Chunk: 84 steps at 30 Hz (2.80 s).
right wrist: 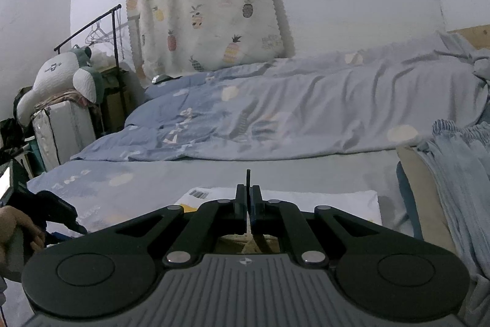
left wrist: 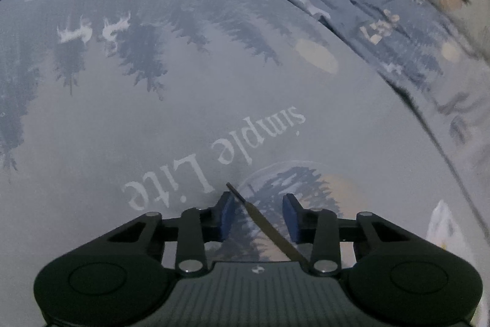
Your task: Lace up shoes with both hands
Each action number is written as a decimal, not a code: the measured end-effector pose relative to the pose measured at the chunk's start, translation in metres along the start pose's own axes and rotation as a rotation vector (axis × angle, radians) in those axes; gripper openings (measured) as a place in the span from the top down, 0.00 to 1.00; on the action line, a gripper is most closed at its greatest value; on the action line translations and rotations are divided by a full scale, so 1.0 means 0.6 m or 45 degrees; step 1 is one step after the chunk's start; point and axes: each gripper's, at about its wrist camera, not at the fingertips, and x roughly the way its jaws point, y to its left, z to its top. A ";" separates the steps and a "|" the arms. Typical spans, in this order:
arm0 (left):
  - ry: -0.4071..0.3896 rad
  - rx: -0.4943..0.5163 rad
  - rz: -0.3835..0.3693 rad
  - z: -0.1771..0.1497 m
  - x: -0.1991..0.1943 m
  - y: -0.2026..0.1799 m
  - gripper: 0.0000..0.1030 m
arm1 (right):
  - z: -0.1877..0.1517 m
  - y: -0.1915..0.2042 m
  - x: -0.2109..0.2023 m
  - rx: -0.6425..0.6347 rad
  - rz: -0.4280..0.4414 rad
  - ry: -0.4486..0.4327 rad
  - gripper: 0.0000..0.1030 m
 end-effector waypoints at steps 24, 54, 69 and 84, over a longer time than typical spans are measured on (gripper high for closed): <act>-0.269 0.086 -0.552 0.022 -0.182 -0.064 1.00 | 0.088 0.000 -0.069 -0.037 -0.040 -0.184 0.98; -0.468 0.541 -1.459 0.019 -0.587 -0.286 1.00 | 0.449 0.226 -0.311 -0.433 0.041 -0.667 0.98; -0.465 0.396 -0.969 0.062 -0.436 -0.156 1.00 | 0.346 0.125 -0.255 -0.350 -0.249 -0.340 0.98; -0.186 0.269 -0.430 0.005 -0.178 -0.065 0.90 | 0.154 -0.008 -0.043 0.016 -0.157 0.075 0.89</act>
